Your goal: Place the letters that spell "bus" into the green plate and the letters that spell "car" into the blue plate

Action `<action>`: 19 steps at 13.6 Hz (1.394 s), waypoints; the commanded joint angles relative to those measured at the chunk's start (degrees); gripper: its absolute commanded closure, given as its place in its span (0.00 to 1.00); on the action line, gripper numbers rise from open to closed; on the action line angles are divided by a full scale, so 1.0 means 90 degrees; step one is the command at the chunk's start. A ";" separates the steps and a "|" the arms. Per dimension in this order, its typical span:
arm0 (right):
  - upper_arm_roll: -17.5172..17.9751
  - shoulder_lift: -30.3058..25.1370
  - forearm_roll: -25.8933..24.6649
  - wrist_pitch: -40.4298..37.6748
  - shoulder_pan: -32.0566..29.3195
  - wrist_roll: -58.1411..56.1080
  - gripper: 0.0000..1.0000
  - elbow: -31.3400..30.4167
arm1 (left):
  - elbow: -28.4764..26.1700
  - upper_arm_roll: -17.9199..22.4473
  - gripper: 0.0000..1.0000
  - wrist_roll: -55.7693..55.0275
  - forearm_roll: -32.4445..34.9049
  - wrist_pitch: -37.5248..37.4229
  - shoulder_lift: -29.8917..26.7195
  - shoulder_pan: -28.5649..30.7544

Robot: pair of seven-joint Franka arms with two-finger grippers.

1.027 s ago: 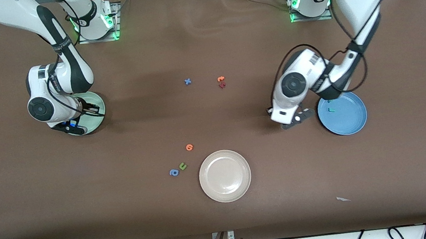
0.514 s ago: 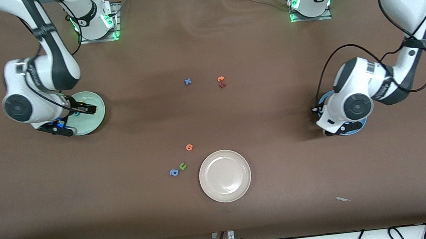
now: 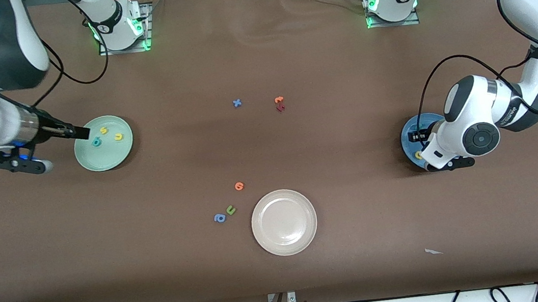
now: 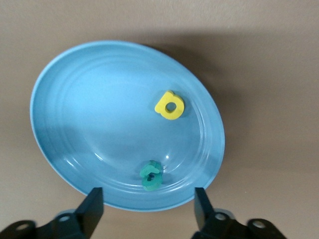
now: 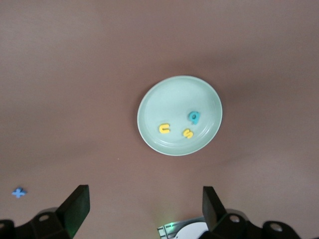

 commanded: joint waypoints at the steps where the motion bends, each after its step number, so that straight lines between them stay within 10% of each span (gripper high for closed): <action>1: -0.0152 0.0110 0.0007 -0.0200 0.0013 -0.0872 0.00 0.0438 | 0.0284 0.0003 0.00 0.0072 -0.0015 -0.0175 -0.0043 0.0045; 9: -0.0114 0.0003 -0.0189 -0.0151 -0.0006 -0.1365 0.00 0.0916 | 0.0684 -0.0045 0.00 0.0131 -0.0415 -0.0722 -0.0297 0.0407; 11: 0.0555 -0.0134 -0.0325 -0.0141 -0.0665 -0.1374 0.00 0.0897 | 0.0694 0.0032 0.00 0.0489 -0.0503 -0.0801 -0.0491 0.0397; 13: 0.1456 -0.0290 -0.0608 -0.0073 -0.1381 -0.1365 0.00 0.0878 | 0.0617 0.1061 0.00 0.1415 -0.1405 -0.0791 -0.1055 -0.0116; 16: 0.1459 -0.0339 -0.0609 -0.0073 -0.1383 -0.1326 0.00 0.0907 | 0.0587 0.3706 0.00 0.2579 -0.2804 -0.0849 -0.1770 -0.2174; 19: 0.1682 -0.0330 -0.0599 -0.0112 -0.1363 -0.1287 0.00 0.0916 | 0.0567 0.4027 0.00 0.2709 -0.3022 -0.0850 -0.2560 -0.2494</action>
